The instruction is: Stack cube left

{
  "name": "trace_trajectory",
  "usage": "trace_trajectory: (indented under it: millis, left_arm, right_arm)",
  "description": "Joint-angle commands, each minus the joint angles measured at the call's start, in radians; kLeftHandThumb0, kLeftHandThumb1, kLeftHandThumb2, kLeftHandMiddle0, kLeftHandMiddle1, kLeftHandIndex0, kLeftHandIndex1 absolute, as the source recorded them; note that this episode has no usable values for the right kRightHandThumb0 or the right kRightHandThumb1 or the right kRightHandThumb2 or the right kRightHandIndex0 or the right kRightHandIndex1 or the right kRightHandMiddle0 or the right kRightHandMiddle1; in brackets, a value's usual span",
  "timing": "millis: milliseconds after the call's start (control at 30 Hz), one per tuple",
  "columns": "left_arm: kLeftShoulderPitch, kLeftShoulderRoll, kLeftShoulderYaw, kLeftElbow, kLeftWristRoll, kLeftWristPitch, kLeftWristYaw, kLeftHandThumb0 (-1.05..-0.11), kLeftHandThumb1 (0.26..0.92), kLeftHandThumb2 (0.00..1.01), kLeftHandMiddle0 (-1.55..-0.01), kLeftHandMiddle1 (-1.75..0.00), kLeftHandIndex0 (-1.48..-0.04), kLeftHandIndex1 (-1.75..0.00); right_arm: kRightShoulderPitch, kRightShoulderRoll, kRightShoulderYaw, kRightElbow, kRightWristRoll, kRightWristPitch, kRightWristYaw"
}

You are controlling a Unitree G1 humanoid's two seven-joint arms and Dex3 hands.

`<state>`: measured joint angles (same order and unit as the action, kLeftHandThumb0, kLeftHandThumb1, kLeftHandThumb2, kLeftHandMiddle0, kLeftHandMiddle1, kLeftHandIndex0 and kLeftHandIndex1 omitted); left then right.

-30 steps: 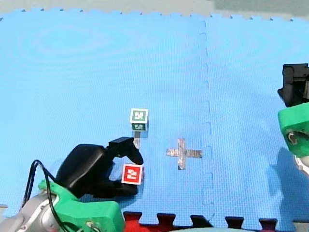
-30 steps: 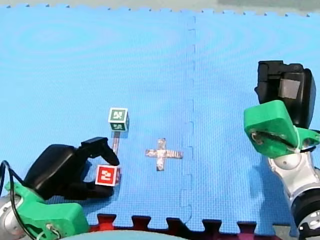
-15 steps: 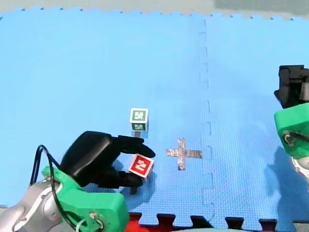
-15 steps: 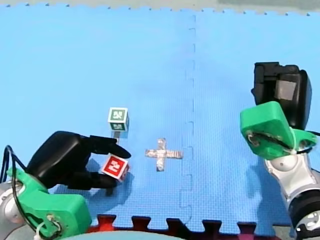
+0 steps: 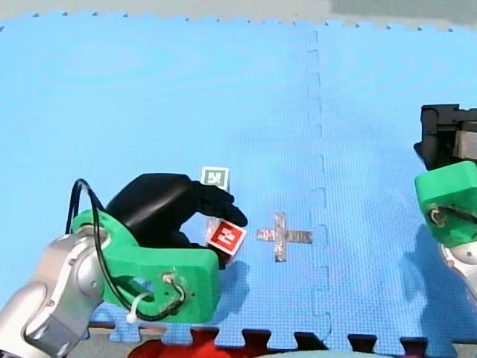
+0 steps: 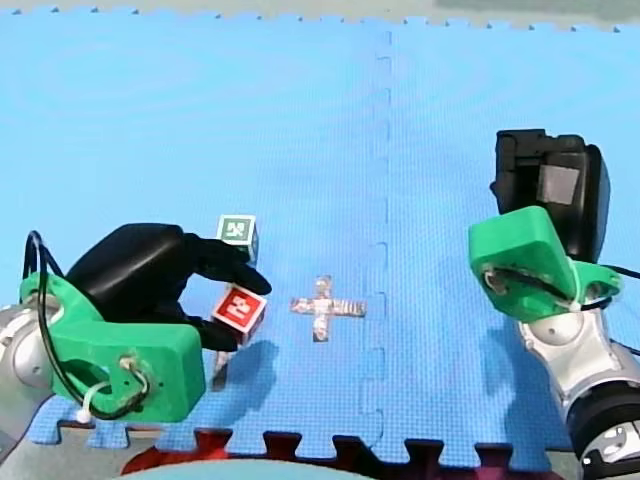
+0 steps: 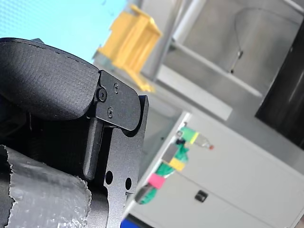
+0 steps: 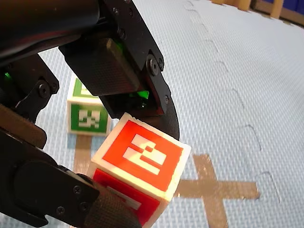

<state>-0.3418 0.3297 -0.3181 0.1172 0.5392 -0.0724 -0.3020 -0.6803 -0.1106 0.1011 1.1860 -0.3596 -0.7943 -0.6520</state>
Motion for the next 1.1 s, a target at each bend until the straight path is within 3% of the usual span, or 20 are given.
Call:
trace_trajectory:
  millis: [0, 233, 567, 900, 1067]
  left_arm:
    - [-0.111, 0.0, 0.044, -0.123, -0.043, 0.126, -0.101, -0.48, 0.761, 0.0, -0.94, -1.75, -1.26, -0.15]
    - [-0.212, -0.013, 0.044, -0.078, -0.052, 0.184, -0.117, -0.487, 0.76, 0.0, -0.95, -1.75, -1.27, -0.13]
    - [-0.277, -0.029, 0.021, 0.02, -0.05, 0.167, -0.073, -0.481, 0.759, 0.0, -0.96, -1.75, -1.29, -0.1]
    - [-0.293, -0.046, -0.008, 0.061, -0.027, 0.174, -0.034, -0.473, 0.755, 0.0, -0.98, -1.75, -1.3, -0.08]
    - [-0.28, -0.09, -0.031, 0.179, -0.023, 0.125, 0.053, -0.47, 0.755, 0.0, -0.98, -1.75, -1.3, -0.07]
  right_arm:
    - [0.001, 0.004, -0.004, 0.019, 0.004, 0.012, -0.007]
    - [0.0, 0.009, -0.006, 0.024, 0.006, 0.017, -0.007]
    - [-0.003, 0.012, -0.009, 0.026, 0.008, 0.019, -0.007]
    - [-0.008, 0.016, -0.01, 0.024, 0.008, 0.021, -0.009]
    - [-0.014, 0.017, -0.007, 0.031, 0.003, 0.022, -0.023]
